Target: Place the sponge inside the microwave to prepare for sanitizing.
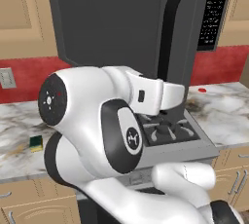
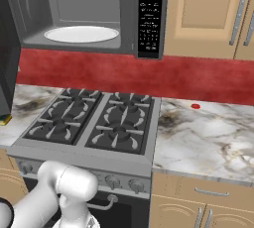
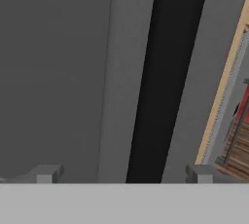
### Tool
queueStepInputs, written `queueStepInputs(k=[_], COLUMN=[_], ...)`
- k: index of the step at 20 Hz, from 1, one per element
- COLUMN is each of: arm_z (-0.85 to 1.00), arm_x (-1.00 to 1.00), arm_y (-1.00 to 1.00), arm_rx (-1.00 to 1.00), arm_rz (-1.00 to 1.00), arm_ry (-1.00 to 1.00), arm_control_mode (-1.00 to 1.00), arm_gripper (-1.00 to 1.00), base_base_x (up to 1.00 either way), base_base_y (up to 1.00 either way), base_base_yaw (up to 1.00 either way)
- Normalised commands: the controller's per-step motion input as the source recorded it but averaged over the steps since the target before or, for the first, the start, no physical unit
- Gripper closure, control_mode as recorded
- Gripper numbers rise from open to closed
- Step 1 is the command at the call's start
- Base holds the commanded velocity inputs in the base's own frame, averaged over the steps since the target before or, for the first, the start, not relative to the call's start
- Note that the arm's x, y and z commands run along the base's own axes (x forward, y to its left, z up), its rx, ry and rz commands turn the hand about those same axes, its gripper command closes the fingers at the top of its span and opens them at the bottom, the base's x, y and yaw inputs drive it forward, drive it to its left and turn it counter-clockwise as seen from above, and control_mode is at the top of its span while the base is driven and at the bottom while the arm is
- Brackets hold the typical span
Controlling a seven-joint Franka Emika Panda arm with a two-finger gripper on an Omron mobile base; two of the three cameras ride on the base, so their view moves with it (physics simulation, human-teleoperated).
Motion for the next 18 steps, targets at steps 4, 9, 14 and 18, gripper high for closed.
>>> queueStepInputs(k=[4,9,14,18], arm_z=[0.00,0.00,0.03,0.15], arm_x=[-0.15,-0.43,-0.46,-0.44], arm_y=[0.11,0.00,-0.06,-0.22], arm_rx=[0.00,0.00,0.01,0.07], arm_rz=[0.00,0.00,0.00,0.03], arm_ry=[-0.05,-0.03,-0.04,-0.01], arm_control_mode=[-1.00,-1.00,-1.00,-1.00], arm_gripper=[-1.00,-1.00,-1.00,-1.00], base_base_x=[0.00,0.00,0.00,0.00], base_base_y=[0.00,0.00,0.00,0.00], base_base_yaw=[0.00,0.00,0.00,0.00])
